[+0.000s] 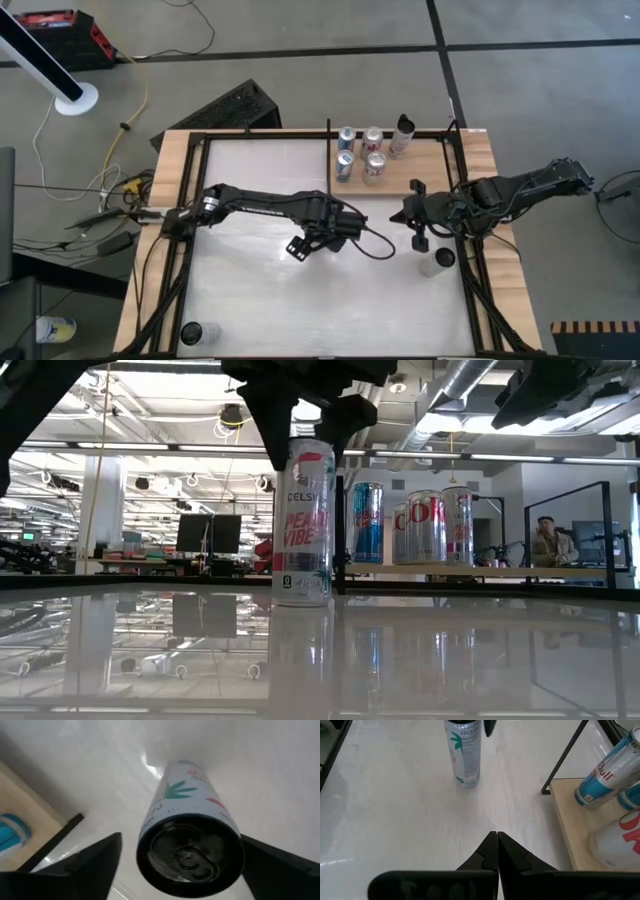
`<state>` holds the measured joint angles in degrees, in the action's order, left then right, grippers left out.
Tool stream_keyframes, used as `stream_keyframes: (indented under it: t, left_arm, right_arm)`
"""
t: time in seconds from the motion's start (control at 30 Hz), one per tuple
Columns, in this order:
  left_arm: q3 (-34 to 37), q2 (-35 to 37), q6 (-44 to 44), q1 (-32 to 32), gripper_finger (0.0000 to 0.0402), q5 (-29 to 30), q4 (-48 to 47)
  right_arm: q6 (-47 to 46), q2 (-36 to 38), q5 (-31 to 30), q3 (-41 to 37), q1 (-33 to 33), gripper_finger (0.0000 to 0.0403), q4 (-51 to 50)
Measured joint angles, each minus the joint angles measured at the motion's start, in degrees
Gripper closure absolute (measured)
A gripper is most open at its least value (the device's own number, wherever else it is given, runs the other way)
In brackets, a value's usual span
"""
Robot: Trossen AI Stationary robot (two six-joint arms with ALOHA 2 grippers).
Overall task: Place canned beverage on shelf
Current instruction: Put the white-pink soda can on the shelf aligned with the other white-pink soda can
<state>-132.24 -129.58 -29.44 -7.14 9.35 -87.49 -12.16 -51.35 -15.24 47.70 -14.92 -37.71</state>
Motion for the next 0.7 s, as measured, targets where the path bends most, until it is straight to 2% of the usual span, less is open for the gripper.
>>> stream_keyframes:
  t: [0.13, 0.27, 0.43, 0.57, 0.7]
  left_arm:
    - [-0.8, 0.0, 2.2, 0.0, 0.0013, 0.5, 0.0]
    - [-2.8, 0.2, 6.7, 0.0, 0.0013, 0.6, -2.8]
    - [-0.6, 5.8, 14.2, 0.7, 0.0020, 2.8, -2.7]
    - [4.8, 13.6, 19.0, 2.6, 0.0020, 4.9, -2.6]
    - [15.0, 24.1, 24.3, 3.7, 0.0020, 5.4, -1.9]
  right_arm:
    - [0.0, 0.0, 0.0, 0.0, 0.0, 0.0374, 0.0]
    - [-0.2, -0.4, 0.0, 0.0, -0.1, 0.0364, 1.0]
    - [3.3, -3.3, 0.1, 0.0, 0.6, 0.0344, 6.9]
    - [7.0, -7.1, 0.3, 0.0, 1.8, 0.0313, 14.0]
    - [10.4, -11.6, 1.1, 0.0, 2.9, 0.0261, 23.2]
